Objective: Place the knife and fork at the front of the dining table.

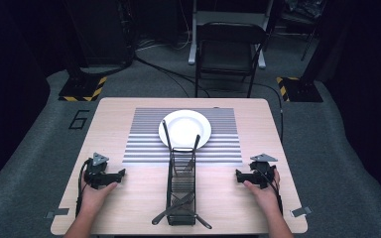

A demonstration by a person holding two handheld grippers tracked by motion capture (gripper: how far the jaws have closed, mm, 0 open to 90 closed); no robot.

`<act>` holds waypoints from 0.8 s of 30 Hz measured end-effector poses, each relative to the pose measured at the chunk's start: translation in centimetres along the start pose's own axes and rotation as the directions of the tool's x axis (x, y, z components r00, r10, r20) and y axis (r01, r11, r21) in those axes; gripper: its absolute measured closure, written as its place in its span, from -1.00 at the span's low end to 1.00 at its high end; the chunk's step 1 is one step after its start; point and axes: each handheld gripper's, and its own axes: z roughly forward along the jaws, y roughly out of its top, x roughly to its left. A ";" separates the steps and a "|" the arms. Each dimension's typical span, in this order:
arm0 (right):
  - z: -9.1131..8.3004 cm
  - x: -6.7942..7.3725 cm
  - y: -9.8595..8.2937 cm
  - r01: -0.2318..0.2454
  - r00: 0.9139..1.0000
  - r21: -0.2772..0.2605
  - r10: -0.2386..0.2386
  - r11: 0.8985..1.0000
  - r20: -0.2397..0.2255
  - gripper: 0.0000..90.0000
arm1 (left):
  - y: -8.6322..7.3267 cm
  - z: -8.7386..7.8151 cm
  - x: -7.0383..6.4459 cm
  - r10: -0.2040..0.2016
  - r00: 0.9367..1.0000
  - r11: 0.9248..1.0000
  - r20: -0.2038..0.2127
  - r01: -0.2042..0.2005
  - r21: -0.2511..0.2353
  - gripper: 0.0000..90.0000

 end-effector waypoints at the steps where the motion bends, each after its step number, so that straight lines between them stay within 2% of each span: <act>1: 0.0 0.0 0.0 0.001 1.000 0.000 -0.001 1.000 0.000 -1.00 | 0.1 -0.1 0.1 0.002 1.000 1.000 0.004 -0.002 0.017 -0.73; 5: 0.0 0.1 0.1 -0.015 1.000 0.000 0.015 1.000 0.005 -1.00 | 0.1 0.0 0.0 0.000 1.000 1.000 0.001 0.000 0.007 -0.73; 14: 0.1 0.0 0.1 0.006 1.000 -0.004 -0.006 1.000 -0.011 -1.00 | 0.1 0.0 0.0 0.000 1.000 1.000 0.000 0.000 0.007 -0.73; 24: 0.1 0.0 0.1 0.004 1.000 -0.004 -0.004 1.000 -0.012 -1.00 | 0.1 0.0 0.0 0.000 1.000 1.000 0.001 0.000 0.008 -0.73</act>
